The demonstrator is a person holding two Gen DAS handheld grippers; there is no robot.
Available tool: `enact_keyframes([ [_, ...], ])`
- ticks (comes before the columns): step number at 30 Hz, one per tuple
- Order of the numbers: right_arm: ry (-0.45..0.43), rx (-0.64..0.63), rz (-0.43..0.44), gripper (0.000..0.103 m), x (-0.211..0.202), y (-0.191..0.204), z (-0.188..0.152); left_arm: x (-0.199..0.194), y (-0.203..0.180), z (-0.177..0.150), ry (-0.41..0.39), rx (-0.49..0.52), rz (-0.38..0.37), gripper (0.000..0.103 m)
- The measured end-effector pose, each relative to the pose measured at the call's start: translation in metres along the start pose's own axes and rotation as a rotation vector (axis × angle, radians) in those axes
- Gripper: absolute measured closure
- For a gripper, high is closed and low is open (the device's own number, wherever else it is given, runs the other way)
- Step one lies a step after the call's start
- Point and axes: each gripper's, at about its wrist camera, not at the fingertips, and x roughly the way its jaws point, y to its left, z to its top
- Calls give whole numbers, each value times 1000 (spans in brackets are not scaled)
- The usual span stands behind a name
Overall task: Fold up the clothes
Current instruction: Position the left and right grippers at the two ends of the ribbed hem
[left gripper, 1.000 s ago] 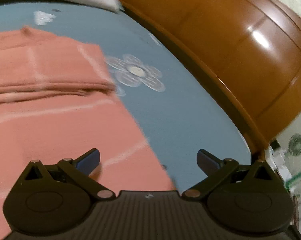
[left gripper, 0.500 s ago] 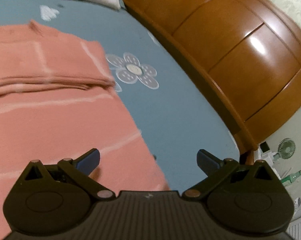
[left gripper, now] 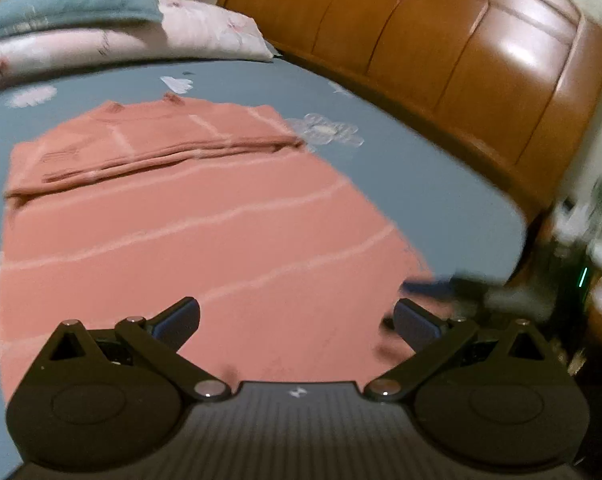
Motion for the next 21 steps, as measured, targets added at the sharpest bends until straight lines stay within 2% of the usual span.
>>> enact_keyframes([
  [4,-52,4,-33,0,4,0,-5,-5,-14,-38,-3,146,131,1],
  [8,-40,-31,-70,0,9,7,-5,0,-29,-63,27,272,191,1],
  [16,1,-126,-144,0,15,20,-8,-2,-40,-94,27,449,267,1],
  [21,63,-245,-210,0,23,37,-8,-3,-39,-104,40,516,289,1],
])
